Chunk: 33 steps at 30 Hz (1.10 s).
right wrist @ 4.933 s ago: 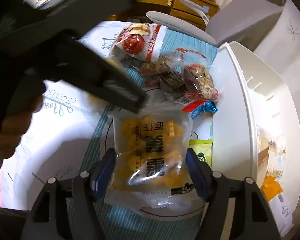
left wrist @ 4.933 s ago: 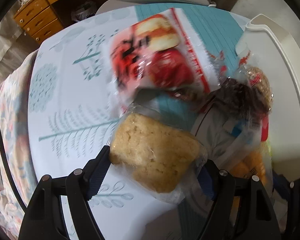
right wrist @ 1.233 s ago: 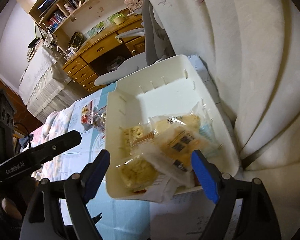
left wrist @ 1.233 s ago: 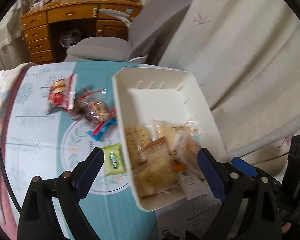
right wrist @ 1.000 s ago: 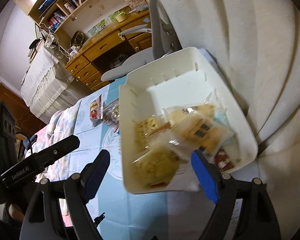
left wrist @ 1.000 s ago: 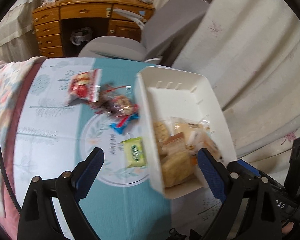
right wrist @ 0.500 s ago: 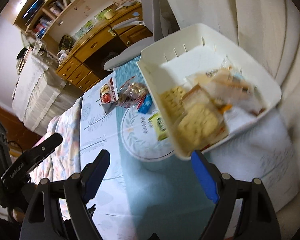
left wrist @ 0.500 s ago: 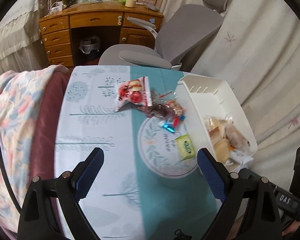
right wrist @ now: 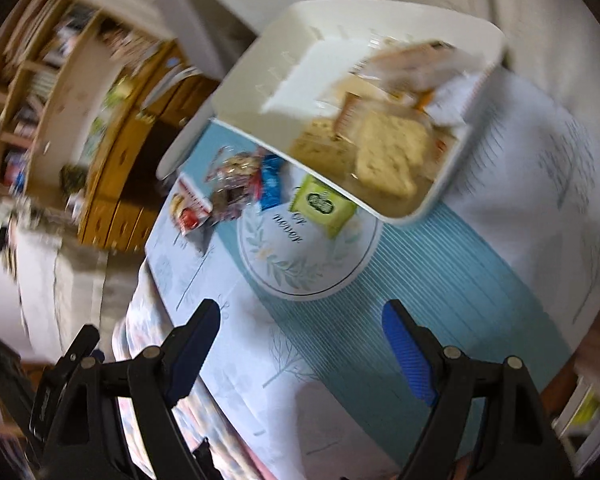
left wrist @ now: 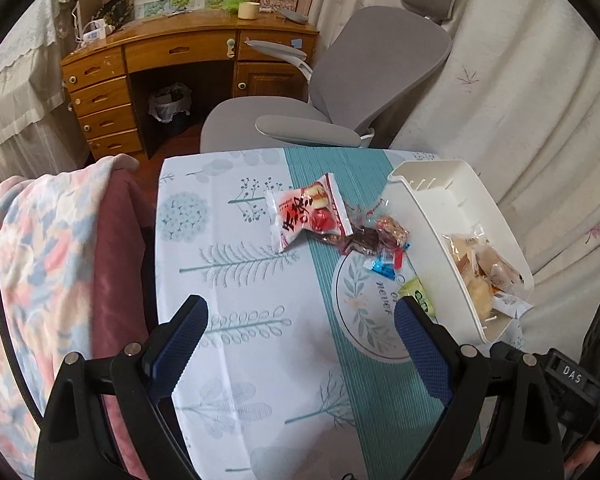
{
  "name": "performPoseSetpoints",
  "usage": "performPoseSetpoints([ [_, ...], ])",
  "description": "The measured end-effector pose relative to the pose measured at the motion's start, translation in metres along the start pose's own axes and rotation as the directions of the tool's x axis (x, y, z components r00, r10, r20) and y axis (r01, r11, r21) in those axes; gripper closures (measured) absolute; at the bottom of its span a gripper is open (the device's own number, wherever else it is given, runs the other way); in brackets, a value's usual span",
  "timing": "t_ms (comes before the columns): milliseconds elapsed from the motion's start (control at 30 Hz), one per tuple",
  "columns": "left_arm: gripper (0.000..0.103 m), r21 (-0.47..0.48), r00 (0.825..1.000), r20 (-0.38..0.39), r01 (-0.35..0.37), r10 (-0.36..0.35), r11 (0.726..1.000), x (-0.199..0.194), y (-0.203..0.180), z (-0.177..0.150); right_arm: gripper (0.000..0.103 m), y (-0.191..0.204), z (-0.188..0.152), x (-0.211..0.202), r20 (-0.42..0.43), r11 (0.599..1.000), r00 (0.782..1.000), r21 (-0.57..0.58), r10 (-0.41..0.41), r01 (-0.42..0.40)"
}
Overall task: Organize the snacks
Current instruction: 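Withdraw both tools from the tray toward the remaining snacks, then grasp the red-printed bread pack with the left tool while the right tool grasps the green pineapple-cake pack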
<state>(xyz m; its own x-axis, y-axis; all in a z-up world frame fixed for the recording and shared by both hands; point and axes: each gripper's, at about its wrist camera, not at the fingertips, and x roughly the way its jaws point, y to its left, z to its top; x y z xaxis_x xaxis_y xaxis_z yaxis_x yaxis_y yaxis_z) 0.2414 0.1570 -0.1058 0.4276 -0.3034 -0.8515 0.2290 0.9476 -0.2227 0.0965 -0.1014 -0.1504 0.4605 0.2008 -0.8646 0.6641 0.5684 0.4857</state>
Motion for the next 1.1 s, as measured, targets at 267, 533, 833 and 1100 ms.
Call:
performPoseSetpoints([
  [267,0.009,0.001,0.999,-0.033,-0.008,0.008,1.000,0.038,0.000,0.031,0.019,-0.005,0.004,0.031,0.061,0.971,0.992,0.220,-0.109,0.093],
  [533,0.009,-0.096,0.993,-0.118,-0.006,-0.005,0.995,0.096,0.007,0.059,0.019,0.002,0.012,0.069,0.127,0.956,0.975,0.252,-0.184,0.147],
  [833,0.009,-0.175,0.985,-0.167,0.017,-0.047,0.984,0.154,0.011,0.086,0.019,0.018,0.020,0.097,0.250,0.949,0.923,0.194,-0.293,0.249],
  [1100,0.009,-0.196,0.973,-0.221,0.022,-0.066,0.980,0.199,0.013,0.089,0.019,0.024,0.018,0.124,0.286,0.938,0.894,0.142,-0.345,0.317],
])
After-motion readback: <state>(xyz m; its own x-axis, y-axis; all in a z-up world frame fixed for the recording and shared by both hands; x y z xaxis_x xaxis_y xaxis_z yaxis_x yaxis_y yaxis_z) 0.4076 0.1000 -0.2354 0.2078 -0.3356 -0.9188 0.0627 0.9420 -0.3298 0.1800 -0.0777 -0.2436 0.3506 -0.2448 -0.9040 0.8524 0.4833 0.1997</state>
